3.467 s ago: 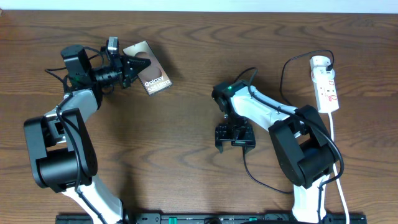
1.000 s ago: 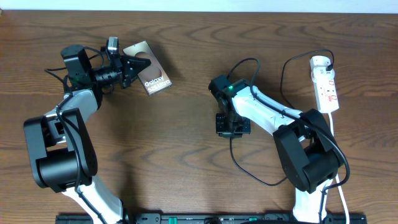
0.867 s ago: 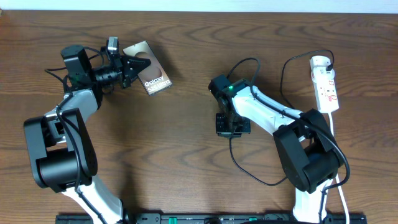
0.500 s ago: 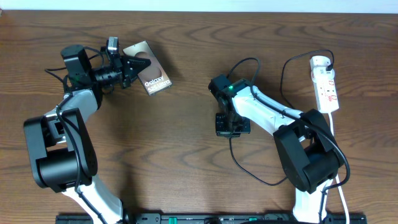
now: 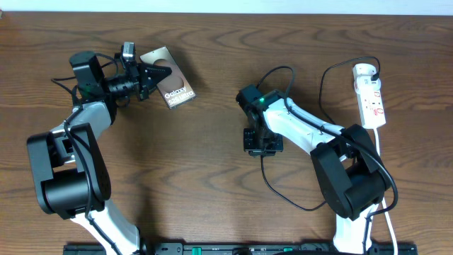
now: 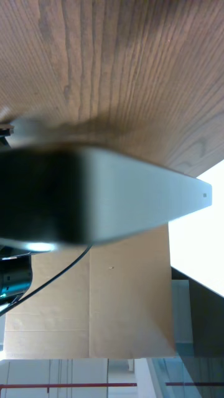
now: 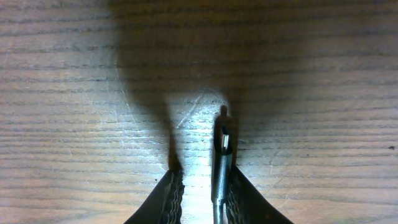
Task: Plug charger to phone and switch on socket
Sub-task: 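Lower the right gripper and grasp the cable's metal plug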
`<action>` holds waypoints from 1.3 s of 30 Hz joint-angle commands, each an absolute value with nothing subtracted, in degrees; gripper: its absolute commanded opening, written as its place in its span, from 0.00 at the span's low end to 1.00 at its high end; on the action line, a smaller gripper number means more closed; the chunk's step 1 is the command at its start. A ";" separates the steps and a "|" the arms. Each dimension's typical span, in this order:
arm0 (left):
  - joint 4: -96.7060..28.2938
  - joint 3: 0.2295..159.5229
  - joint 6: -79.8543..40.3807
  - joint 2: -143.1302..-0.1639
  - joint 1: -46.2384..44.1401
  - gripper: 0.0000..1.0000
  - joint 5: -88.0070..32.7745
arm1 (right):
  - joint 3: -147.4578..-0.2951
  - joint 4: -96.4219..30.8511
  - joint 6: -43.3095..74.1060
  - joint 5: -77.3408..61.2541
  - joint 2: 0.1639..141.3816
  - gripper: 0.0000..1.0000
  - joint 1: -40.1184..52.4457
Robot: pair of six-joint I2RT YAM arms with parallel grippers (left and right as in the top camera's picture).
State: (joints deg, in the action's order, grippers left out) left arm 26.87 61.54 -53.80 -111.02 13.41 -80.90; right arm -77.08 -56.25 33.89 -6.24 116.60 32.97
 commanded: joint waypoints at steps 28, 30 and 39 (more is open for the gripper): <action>27.33 62.70 -53.69 -110.50 13.50 0.07 -83.15 | -75.50 -57.19 35.16 -4.64 119.77 0.05 34.17; 27.31 62.70 -53.69 -110.50 13.50 0.07 -83.15 | -75.50 -57.01 35.14 -4.62 119.77 0.03 34.17; 27.33 62.70 -53.69 -110.50 13.50 0.07 -83.15 | -75.50 -56.10 35.14 -4.62 119.77 0.01 34.17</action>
